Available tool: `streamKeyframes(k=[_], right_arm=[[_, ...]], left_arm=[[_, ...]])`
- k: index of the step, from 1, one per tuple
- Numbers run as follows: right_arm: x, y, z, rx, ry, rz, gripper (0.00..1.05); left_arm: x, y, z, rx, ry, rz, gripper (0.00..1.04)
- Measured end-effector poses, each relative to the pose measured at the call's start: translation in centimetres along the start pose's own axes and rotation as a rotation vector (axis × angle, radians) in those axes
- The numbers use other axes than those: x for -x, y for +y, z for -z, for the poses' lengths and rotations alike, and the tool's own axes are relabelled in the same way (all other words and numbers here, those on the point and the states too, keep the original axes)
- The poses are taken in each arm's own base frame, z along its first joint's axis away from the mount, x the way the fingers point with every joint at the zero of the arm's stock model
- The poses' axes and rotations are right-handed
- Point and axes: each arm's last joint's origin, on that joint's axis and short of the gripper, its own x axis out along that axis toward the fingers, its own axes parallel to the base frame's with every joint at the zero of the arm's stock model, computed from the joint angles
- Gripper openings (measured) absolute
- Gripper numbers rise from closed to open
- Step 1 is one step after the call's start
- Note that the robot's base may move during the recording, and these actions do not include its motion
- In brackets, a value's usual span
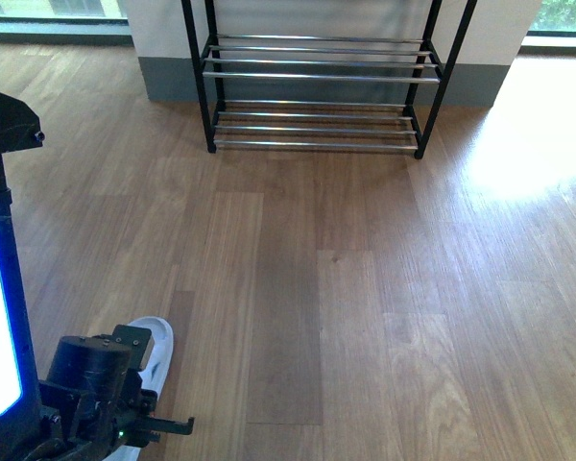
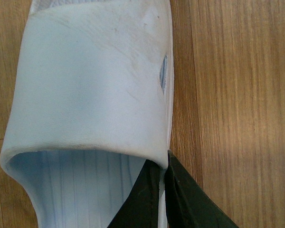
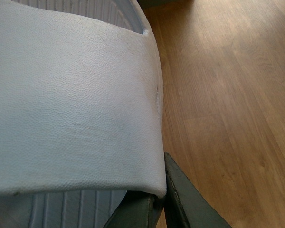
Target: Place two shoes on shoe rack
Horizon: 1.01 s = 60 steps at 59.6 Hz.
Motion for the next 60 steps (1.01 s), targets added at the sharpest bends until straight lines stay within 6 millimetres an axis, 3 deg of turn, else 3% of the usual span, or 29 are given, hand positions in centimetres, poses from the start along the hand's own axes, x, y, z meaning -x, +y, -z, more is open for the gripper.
streamKeyframes(k=[16, 33, 37, 44, 49, 60], right_arm=[[0.0, 0.0, 0.0, 0.0, 0.0, 0.0, 0.01], [0.0, 0.0, 0.0, 0.0, 0.0, 0.0, 0.01], [0.0, 0.0, 0.0, 0.0, 0.0, 0.0, 0.01], [0.0, 0.0, 0.0, 0.0, 0.0, 0.0, 0.01], [0.0, 0.0, 0.0, 0.0, 0.0, 0.0, 0.01], [0.0, 0.0, 0.0, 0.0, 0.0, 0.001, 0.01]], left_arm=[[1.6, 1.3, -1.0, 0.017, -0.032, 0.018, 0.02], [7.3, -1.4, -7.3, -0.058, -0.152, 0.031, 0.02], [9.1, -1.3, -8.3, -0.068, -0.181, 0.02, 0.02], [15.0, -0.2, -9.7, -0.052, -0.209, -0.045, 0.02], [20.2, 0.2, -10.8, -0.059, -0.264, -0.059, 0.02], [27.4, 0.9, -12.1, -0.056, -0.372, -0.081, 0.02]])
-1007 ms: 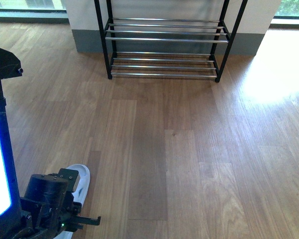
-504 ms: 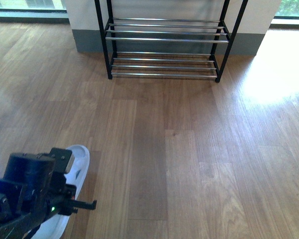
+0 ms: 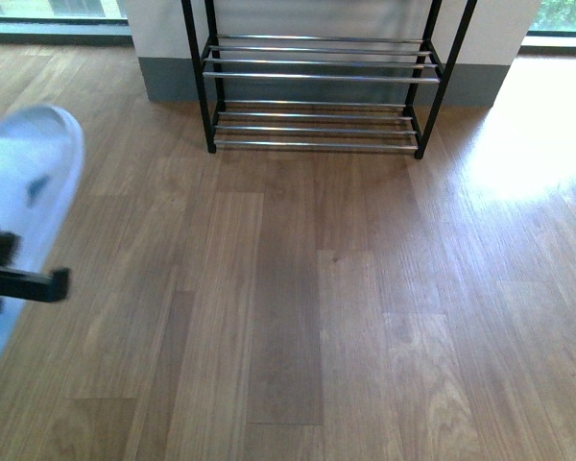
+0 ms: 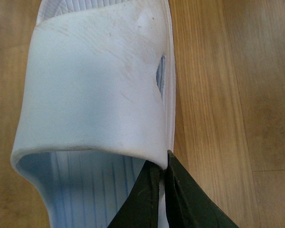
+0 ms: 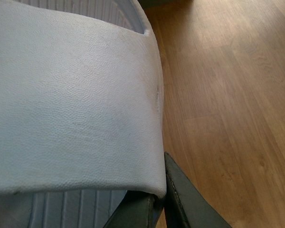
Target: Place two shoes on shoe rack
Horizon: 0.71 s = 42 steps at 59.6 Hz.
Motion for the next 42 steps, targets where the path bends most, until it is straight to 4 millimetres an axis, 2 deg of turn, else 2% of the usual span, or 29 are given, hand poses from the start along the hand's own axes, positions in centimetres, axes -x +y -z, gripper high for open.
streamKeyframes(k=[11, 21, 31, 42], right_arm=[[0.0, 0.0, 0.0, 0.0, 0.0, -0.001, 0.01], [0.0, 0.0, 0.0, 0.0, 0.0, -0.001, 0.01], [0.0, 0.0, 0.0, 0.0, 0.0, -0.001, 0.01], [0.0, 0.0, 0.0, 0.0, 0.0, 0.0, 0.01]], left_arm=[[6.5, 1.2, -2.1, 0.014, -0.109, -0.034, 0.02], [11.2, 1.7, -1.9, 0.016, -0.167, -0.055, 0.02], [14.4, 1.9, -0.3, 0.007, -0.182, -0.095, 0.02], [14.9, 1.9, 0.0, 0.02, -0.201, -0.089, 0.02]])
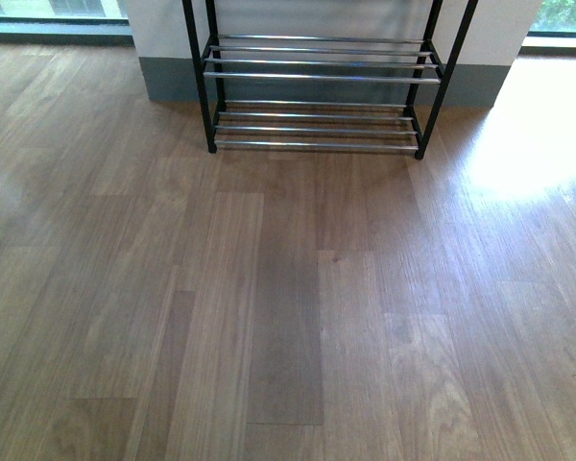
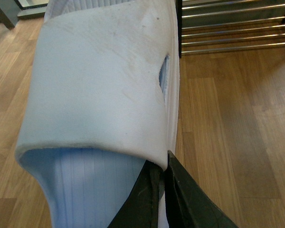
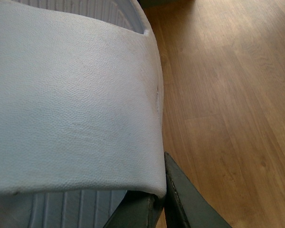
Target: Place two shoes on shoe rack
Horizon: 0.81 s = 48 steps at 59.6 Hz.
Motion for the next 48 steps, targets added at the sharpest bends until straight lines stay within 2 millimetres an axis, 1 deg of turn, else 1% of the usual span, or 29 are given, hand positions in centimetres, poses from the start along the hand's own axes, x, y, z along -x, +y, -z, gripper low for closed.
streamKeyframes(k=[48], right_arm=[[0.01, 0.02, 0.02, 0.0, 0.001, -0.002, 0.01]], left_arm=[[-0.03, -0.01, 0.11, -0.001, 0.004, -0.004, 0.02]])
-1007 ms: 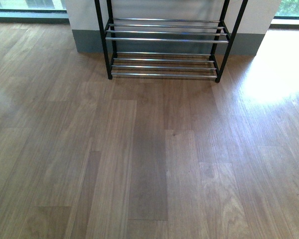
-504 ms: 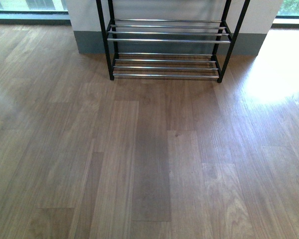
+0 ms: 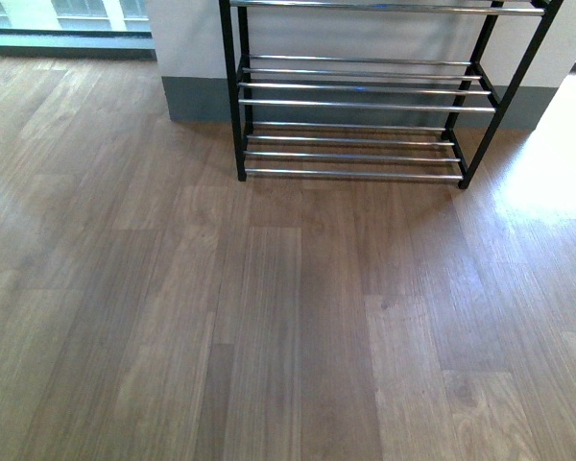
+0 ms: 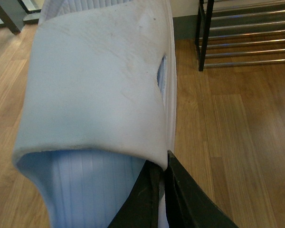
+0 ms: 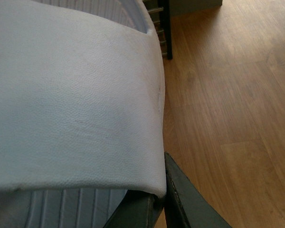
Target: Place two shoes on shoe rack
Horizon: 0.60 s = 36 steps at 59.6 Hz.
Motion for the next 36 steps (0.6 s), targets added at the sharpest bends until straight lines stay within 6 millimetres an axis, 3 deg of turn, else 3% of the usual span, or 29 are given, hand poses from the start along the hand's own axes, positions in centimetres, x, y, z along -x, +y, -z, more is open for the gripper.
streamKeyframes(k=[36], right_arm=[[0.0, -0.01, 0.0, -0.001, 0.0, 0.0, 0.01]], left_arm=[[0.0, 0.0, 0.02, 0.0, 0.0, -0.001, 0.02]])
